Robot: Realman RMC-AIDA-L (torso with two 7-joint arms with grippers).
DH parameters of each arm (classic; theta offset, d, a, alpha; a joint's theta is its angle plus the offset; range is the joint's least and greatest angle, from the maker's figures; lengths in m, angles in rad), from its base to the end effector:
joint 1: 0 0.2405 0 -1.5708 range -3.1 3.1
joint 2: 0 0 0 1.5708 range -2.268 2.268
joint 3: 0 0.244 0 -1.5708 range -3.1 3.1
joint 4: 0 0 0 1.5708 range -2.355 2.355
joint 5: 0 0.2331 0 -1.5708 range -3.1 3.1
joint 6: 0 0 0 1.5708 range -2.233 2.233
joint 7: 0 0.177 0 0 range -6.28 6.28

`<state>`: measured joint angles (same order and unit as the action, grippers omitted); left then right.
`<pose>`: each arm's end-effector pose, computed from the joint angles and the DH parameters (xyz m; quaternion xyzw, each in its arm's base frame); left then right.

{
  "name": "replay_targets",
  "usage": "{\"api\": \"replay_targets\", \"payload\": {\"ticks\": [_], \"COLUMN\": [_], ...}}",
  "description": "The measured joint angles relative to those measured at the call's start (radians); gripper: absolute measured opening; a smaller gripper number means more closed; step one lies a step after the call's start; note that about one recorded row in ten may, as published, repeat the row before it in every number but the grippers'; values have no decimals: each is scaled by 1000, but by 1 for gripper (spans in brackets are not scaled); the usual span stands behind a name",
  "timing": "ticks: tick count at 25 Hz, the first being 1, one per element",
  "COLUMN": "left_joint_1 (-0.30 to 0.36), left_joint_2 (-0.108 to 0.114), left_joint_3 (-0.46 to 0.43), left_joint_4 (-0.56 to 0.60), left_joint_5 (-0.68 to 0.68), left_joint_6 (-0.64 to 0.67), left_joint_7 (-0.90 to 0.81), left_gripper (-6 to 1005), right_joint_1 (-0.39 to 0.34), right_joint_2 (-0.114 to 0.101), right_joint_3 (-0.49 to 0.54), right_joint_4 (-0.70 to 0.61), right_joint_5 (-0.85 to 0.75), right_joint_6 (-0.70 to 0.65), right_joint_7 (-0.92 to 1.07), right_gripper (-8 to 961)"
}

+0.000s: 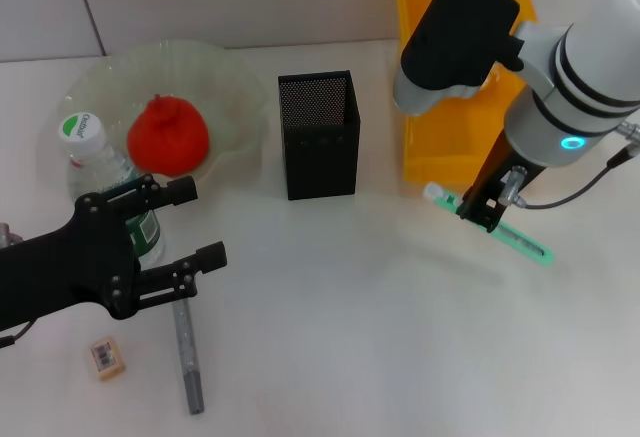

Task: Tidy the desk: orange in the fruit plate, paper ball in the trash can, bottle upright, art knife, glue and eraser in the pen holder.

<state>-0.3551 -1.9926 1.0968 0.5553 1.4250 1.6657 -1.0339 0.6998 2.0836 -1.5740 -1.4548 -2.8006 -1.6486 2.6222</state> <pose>-0.2490 0.3061 -0.0141 -0.9187 -0.0920 -0.3599 0.1341 0.1395 0.3768 -0.0247 -0.9093 0.2120 -0.2861 0.2154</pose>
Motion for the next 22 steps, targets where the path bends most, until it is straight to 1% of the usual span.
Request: {"api": "replay_targets", "payload": {"ticks": [8,22], "left_joint_1": [-2,-2], "left_joint_2": [0,0], "left_joint_3": [0,0], "left_joint_4": [0,0], "left_joint_5": [0,0], "left_joint_6": [-2,-5], "left_joint_7": [0,0], "left_gripper": [787,786], "right_joint_1": [5,5], "right_joint_2": [-1,-2], "right_joint_3": [2,12], "right_joint_4": [-26,-54], "right_joint_5": [-13,-14], "right_joint_6": [9,68], "right_joint_7": [-1,-3], "right_gripper": [86,86]}}
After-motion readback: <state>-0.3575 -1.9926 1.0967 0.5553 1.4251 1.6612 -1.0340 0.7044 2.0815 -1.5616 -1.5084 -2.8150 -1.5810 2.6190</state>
